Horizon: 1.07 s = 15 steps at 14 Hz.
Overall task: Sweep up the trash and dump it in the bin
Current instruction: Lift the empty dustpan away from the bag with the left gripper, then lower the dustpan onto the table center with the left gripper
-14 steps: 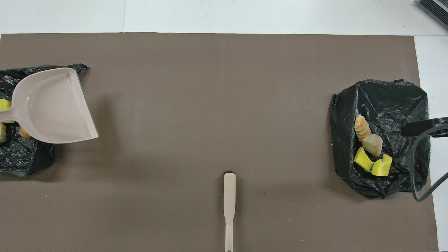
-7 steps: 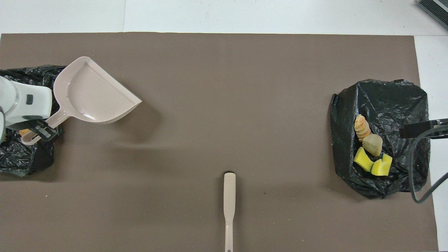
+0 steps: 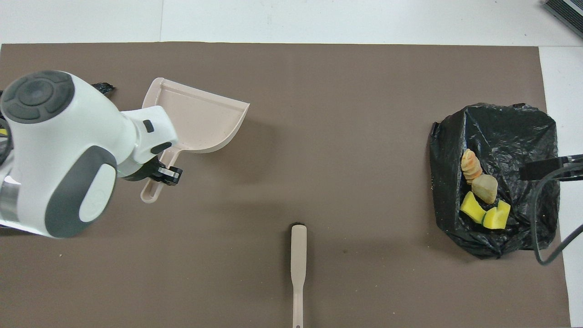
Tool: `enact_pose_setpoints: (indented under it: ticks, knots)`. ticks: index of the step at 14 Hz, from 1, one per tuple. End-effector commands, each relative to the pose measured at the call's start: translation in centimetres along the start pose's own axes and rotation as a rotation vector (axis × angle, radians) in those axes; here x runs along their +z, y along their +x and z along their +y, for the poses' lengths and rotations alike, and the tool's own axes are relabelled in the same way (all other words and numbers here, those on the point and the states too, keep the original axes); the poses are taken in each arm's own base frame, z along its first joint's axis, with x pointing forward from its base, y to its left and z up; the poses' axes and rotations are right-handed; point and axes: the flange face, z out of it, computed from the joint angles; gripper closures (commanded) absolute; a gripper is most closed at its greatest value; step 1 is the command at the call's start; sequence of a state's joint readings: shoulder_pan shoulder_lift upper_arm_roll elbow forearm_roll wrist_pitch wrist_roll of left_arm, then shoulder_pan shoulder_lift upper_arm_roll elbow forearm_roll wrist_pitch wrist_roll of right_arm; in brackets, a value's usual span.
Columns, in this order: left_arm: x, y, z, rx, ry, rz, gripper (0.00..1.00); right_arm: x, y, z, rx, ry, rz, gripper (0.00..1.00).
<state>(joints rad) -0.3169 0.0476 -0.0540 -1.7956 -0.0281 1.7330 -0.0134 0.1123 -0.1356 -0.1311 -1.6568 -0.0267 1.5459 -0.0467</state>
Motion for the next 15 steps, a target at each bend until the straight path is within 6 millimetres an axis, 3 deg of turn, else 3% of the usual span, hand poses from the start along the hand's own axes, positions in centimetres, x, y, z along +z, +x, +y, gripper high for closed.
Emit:
enact_pose_setpoints:
  ticks: [1, 5, 9, 11, 14, 15]
  knots:
    - [-1.2, 0.1, 3.7, -0.078, -0.039, 0.038, 1.00, -0.5, -0.4, 0.1, -0.011, -0.008, -0.011, 0.00]
    - [2.4, 4.2, 13.8, -0.112, -0.036, 0.023, 1.00, -0.5, -0.4, 0.1, -0.011, -0.008, -0.011, 0.00]
    - [6.9, 5.6, 18.8, -0.142, -0.019, -0.013, 1.00, -0.5, -0.4, 0.1, -0.011, -0.008, -0.011, 0.00]
    - [8.0, 6.1, 20.7, -0.199, -0.037, 0.024, 1.00, -0.5, -0.4, 0.1, -0.011, -0.008, -0.011, 0.00]
    - [13.2, 7.1, 25.6, -0.261, 0.000, 0.031, 1.00, -0.5, -0.4, 0.1, -0.011, -0.008, -0.011, 0.00]
    - [13.4, 7.2, 26.2, -0.251, 0.007, 0.056, 1.00, -0.5, -0.4, 0.1, -0.011, -0.008, -0.011, 0.00]
